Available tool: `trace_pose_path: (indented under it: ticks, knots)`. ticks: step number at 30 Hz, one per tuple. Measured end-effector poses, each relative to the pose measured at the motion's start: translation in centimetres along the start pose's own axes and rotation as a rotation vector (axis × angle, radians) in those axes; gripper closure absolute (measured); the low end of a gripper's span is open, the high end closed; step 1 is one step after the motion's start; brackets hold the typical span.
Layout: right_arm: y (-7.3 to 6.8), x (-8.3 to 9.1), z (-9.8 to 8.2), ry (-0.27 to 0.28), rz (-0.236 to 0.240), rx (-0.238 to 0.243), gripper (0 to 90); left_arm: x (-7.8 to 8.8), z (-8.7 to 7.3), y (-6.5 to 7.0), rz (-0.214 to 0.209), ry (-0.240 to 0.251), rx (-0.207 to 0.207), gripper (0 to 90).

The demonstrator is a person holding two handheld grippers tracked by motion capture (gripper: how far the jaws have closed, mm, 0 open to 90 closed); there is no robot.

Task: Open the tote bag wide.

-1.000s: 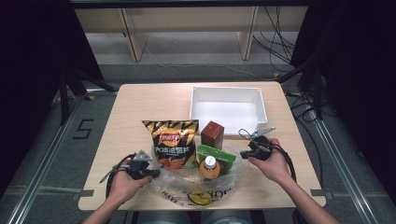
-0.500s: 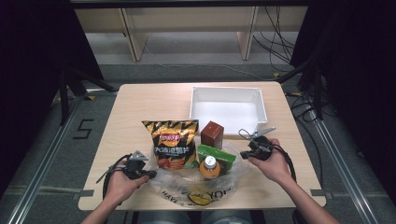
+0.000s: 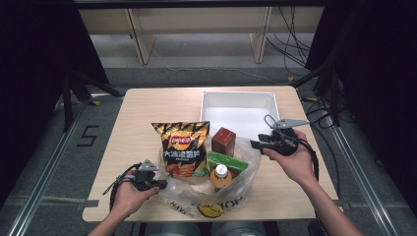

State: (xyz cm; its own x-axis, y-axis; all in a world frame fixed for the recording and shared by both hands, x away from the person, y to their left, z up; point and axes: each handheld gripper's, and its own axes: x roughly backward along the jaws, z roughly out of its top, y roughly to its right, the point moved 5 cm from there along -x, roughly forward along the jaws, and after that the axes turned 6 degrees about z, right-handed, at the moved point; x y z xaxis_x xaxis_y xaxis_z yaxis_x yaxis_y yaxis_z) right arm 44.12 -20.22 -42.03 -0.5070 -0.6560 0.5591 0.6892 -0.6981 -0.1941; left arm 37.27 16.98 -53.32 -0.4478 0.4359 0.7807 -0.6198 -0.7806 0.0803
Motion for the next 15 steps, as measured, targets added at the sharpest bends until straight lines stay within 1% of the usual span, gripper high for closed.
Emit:
trace_pose_path:
  ticks: [2,3,4,5,6,7,8,9,10,11,12,13,14,15]
  knots:
    - [-0.4,0.5,1.3,0.054,0.011,0.019,51.3,0.0,0.0,0.0,0.000,0.001,0.001,85.2]
    - [-0.8,1.0,1.9,0.064,0.007,0.014,50.5,0.0,0.0,0.0,-0.002,0.002,0.002,85.1]
    - [-0.9,1.3,2.6,0.086,0.009,0.043,49.9,0.0,0.1,0.0,-0.003,0.003,0.003,84.8]
    - [-1.0,1.6,3.2,0.114,-0.001,0.064,49.4,0.0,0.1,0.1,0.000,0.000,0.003,84.4]
    - [-1.2,1.8,3.7,0.129,0.006,0.079,49.4,0.0,0.1,0.1,0.000,0.003,0.007,84.0]
    - [-1.6,2.0,4.0,0.129,0.007,0.081,49.4,0.2,0.1,0.0,-0.003,-0.009,-0.016,83.2]
    - [-1.9,2.1,4.3,0.139,0.010,0.081,49.3,0.1,0.2,0.2,0.004,0.009,0.012,82.1]
    - [-1.9,2.1,4.5,0.138,0.012,0.109,49.4,0.1,0.2,0.2,-0.001,0.013,0.010,81.1]
    - [-2.1,1.9,4.7,0.142,0.005,0.114,49.4,0.1,0.3,0.2,0.011,0.033,0.016,79.9]
    - [-2.3,1.7,4.8,0.147,0.010,0.125,49.4,0.3,0.4,0.2,0.011,0.038,0.012,77.7]
    - [-2.6,1.7,4.7,0.121,0.024,0.109,49.4,0.4,0.5,0.1,0.014,0.052,0.006,76.2]
    - [-2.6,1.3,4.9,0.140,0.023,0.122,49.4,0.5,0.7,0.1,0.027,0.071,0.015,73.9]
    - [-2.8,1.3,4.8,0.118,0.035,0.126,49.4,0.6,0.8,0.1,0.023,0.087,0.021,71.6]
    - [-2.9,1.1,4.8,0.120,0.034,0.115,49.4,0.9,0.9,0.1,0.020,0.102,0.026,69.1]
